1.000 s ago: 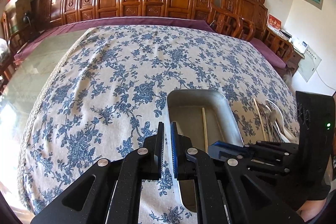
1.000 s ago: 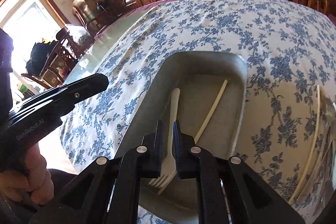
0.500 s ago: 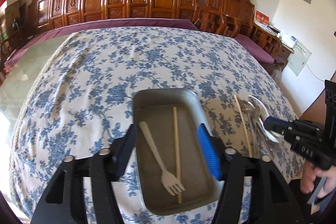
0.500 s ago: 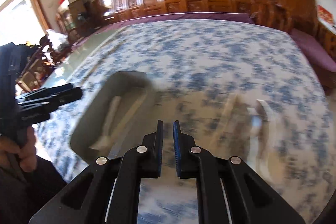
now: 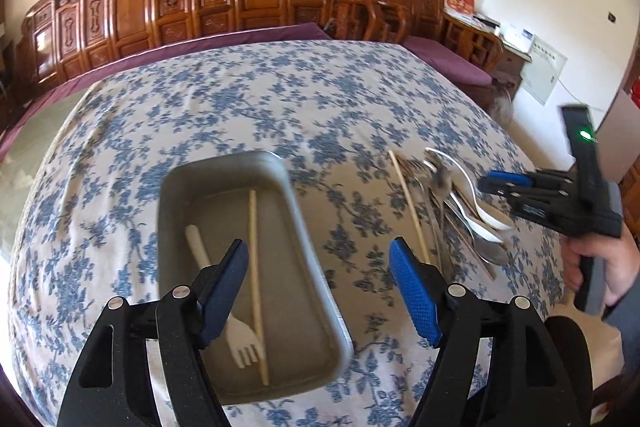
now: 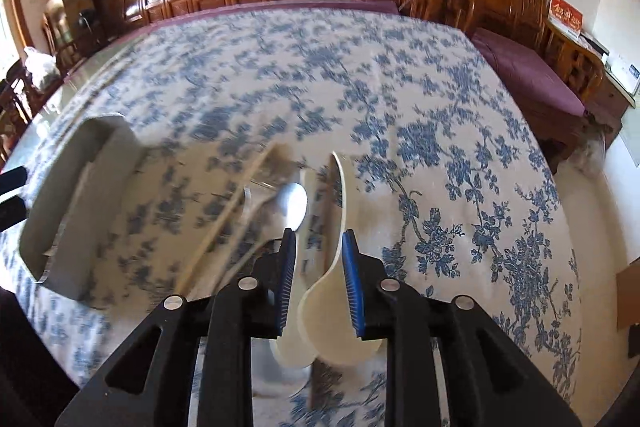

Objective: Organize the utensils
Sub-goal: 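Grasp the large white plastic spoon by its handle with the right tool, then grasp a steel fork by its handle with the left tool and lift it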

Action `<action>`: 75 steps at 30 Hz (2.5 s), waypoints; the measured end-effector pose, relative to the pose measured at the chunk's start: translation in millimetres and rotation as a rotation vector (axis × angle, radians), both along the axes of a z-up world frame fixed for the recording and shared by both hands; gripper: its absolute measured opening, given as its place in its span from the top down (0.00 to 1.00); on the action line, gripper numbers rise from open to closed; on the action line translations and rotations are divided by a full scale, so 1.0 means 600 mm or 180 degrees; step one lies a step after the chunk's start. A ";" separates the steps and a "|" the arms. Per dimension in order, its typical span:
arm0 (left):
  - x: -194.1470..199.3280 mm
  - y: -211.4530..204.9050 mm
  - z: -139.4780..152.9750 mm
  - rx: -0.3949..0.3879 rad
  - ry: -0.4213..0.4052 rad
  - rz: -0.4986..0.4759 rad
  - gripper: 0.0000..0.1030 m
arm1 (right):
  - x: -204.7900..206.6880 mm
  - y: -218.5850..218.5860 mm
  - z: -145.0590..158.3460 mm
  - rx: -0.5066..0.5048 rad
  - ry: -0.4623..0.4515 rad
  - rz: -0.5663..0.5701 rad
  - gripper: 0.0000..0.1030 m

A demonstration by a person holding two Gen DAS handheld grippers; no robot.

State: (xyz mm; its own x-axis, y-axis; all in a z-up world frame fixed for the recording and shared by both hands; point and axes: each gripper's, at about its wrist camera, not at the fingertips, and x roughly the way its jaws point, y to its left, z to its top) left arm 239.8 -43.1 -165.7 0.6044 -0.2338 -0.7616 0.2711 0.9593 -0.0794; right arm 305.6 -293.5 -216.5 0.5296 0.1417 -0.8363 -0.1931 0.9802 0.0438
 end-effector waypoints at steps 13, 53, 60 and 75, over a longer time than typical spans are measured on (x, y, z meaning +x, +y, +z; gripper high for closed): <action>-0.009 -0.076 -0.021 0.0107 0.0067 -0.0257 0.33 | 0.027 -0.055 -0.056 0.0366 0.0341 -0.0096 0.77; 0.155 -0.265 -0.141 0.0297 0.0795 -0.0420 0.89 | -0.051 -0.141 -0.057 0.0583 0.0254 -0.0149 0.88; 0.160 -0.268 -0.142 0.0330 0.0782 -0.0405 0.93 | -0.051 -0.135 -0.056 0.0572 0.0250 -0.0118 0.88; 0.097 -0.231 -0.067 0.0271 0.0411 -0.0412 0.94 | -0.061 -0.105 -0.016 0.0565 0.0069 0.0033 0.89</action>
